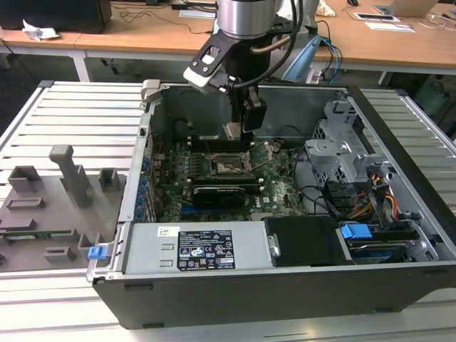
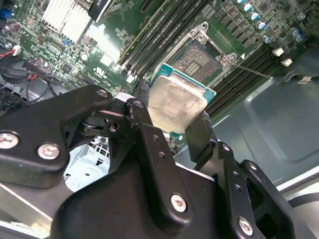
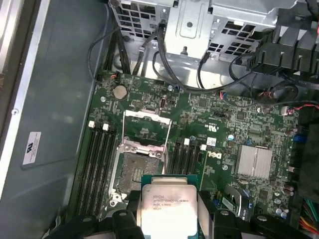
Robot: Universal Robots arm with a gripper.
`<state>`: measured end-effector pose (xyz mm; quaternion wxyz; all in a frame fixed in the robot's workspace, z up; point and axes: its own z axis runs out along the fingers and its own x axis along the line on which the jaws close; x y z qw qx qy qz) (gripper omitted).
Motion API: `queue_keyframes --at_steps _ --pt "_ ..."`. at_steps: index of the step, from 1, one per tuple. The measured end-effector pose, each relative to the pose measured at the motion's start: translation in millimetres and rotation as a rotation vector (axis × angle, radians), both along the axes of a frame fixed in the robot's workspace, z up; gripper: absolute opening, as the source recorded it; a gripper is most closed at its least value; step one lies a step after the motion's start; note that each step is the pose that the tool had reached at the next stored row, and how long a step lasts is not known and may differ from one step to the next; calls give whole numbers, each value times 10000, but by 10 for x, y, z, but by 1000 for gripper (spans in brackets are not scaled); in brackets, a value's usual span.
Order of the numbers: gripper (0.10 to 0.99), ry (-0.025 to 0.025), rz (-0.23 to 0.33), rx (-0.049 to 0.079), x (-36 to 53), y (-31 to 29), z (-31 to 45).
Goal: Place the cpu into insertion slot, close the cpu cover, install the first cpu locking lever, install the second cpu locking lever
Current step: 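Place the cpu into insertion slot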
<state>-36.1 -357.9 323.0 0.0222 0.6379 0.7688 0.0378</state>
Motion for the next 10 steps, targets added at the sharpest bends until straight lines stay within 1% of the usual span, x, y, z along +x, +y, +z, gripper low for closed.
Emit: queue_keyframes --at_steps 1,4,7,10 --pt "537 -1 0 1 0 0 -27" --pt "537 0 -72 -1 -1 0 -54" --pt "537 -1 -368 2 -3 0 -80" --pt "537 0 -881 0 -3 0 -129"
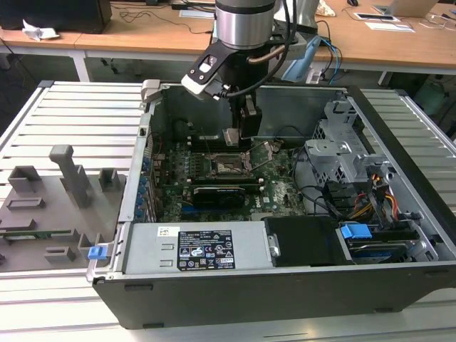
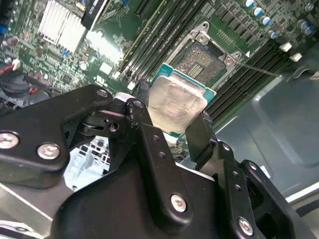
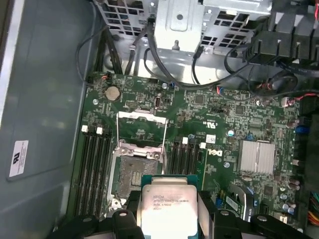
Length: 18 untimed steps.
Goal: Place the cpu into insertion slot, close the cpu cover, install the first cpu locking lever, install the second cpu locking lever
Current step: 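Place the cpu into insertion slot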
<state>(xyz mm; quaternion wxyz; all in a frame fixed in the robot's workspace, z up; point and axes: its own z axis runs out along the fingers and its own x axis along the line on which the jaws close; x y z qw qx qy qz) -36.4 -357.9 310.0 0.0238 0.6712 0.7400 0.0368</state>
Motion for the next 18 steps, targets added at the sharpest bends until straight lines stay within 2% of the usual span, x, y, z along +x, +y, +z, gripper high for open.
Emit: queue_keyframes --at_steps 2,4,6,18 --pt "537 1 -189 2 0 0 -31" --pt "537 -1 -202 2 -1 0 -105" --pt "537 0 -210 1 -3 0 -134" --pt "537 -1 -219 2 -3 0 -198"
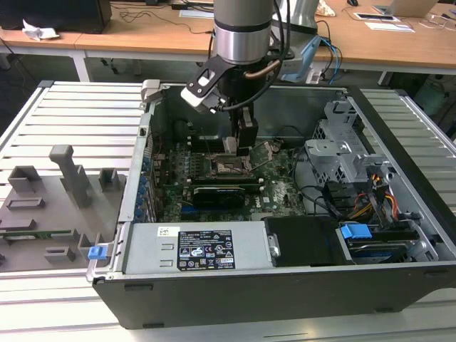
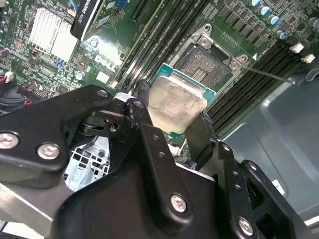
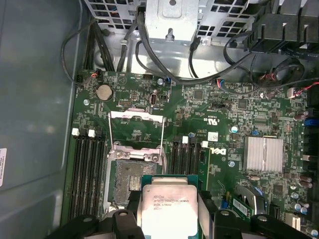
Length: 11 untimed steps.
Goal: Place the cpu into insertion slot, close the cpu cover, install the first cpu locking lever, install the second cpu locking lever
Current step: 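Place the cpu into insertion slot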
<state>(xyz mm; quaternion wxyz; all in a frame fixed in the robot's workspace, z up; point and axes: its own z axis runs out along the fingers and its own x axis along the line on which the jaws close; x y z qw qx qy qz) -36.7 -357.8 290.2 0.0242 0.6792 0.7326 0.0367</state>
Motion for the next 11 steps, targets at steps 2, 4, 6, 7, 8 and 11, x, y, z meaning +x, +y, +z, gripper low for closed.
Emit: queue_keyframes --at_steps 2,4,6,7,8,11 --pt "537 0 0 0 0 0 -11" --pt "537 1 0 0 0 0 -27" --pt "537 1 0 0 0 0 -39" --pt "537 1 0 0 0 0 -52" --pt "537 1 0 -1 0 0 -58" --pt "537 1 0 -1 0 0 -79"
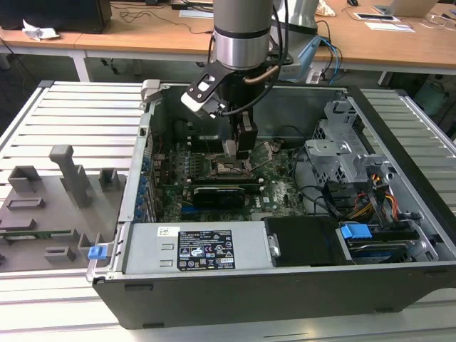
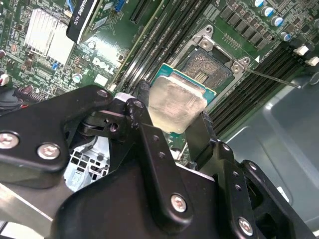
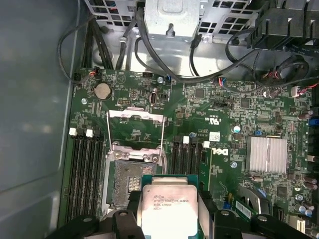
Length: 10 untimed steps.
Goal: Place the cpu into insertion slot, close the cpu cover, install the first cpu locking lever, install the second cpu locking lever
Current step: 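Place the cpu into insertion slot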
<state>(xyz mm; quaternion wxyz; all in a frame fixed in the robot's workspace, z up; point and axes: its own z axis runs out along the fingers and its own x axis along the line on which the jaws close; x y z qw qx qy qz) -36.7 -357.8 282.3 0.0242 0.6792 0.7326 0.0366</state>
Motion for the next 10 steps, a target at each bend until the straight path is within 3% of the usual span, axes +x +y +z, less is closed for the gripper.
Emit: queue_keyframes --at_steps 10 --pt "537 0 -2 -1 0 2 -98"
